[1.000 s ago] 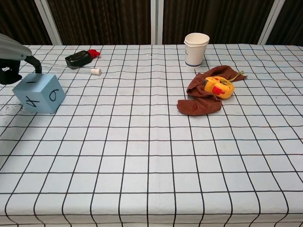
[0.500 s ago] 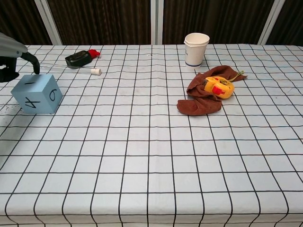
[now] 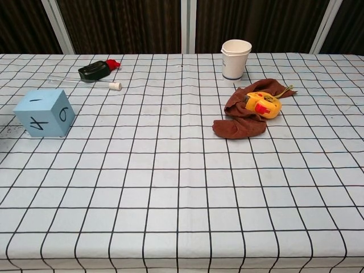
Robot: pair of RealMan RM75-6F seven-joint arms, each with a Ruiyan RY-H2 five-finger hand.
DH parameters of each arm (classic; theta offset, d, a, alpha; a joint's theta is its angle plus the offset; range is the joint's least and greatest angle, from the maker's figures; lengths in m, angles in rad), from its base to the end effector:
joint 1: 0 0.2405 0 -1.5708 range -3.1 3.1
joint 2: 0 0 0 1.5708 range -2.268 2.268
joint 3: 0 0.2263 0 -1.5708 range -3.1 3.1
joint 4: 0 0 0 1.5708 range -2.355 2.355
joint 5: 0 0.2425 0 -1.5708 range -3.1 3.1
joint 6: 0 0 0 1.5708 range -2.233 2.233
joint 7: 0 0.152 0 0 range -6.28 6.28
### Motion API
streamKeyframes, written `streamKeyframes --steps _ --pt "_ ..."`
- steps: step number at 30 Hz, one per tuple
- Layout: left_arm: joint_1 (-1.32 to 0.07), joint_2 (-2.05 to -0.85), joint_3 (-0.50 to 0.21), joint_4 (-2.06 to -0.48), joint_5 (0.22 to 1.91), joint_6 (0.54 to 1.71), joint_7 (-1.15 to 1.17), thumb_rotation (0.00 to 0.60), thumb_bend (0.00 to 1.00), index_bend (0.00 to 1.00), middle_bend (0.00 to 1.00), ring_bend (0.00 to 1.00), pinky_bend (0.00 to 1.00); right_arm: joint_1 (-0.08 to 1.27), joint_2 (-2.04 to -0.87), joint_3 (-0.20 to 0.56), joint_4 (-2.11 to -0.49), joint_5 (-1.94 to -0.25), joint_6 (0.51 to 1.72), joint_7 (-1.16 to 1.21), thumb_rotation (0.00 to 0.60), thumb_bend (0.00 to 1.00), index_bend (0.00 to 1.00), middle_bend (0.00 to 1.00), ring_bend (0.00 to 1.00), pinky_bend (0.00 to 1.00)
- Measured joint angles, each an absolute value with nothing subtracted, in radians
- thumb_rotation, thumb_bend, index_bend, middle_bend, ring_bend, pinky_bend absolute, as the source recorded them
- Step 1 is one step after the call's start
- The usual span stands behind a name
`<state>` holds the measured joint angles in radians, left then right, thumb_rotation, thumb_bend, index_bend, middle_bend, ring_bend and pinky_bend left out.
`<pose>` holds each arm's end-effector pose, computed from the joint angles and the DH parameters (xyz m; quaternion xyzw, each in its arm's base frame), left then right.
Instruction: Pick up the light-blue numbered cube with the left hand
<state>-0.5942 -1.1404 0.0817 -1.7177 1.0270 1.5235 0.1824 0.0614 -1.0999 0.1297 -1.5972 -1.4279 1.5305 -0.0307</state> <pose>-0.2335 0.2886 0.1083 -0.5952 -0.3572 -0.3859 0.6076 -0.3066 -0.2005 0.1472 0.5522 -0.3543 0.3902 0.6460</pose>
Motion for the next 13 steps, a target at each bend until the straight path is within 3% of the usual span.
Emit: streamKeyframes --steps 5,13 --pt "-0.402 -1.159 0.116 -1.608 1.187 1.651 0.014 0.600 0.00 0.14 0.03 0.00 0.12 0.050 -1.109 0.115 -1.592 -1.451 1.550 -0.035 0.600 0.06 0.00 0.00 0.00 0.00" --pt "-0.250 -1.185 0.152 -1.535 1.321 1.711 -0.031 0.599 0.00 0.13 0.03 0.00 0.10 0.014 -1.121 0.063 -1.589 -1.505 1.579 -0.052 0.600 0.05 0.00 0.00 0.00 0.00"
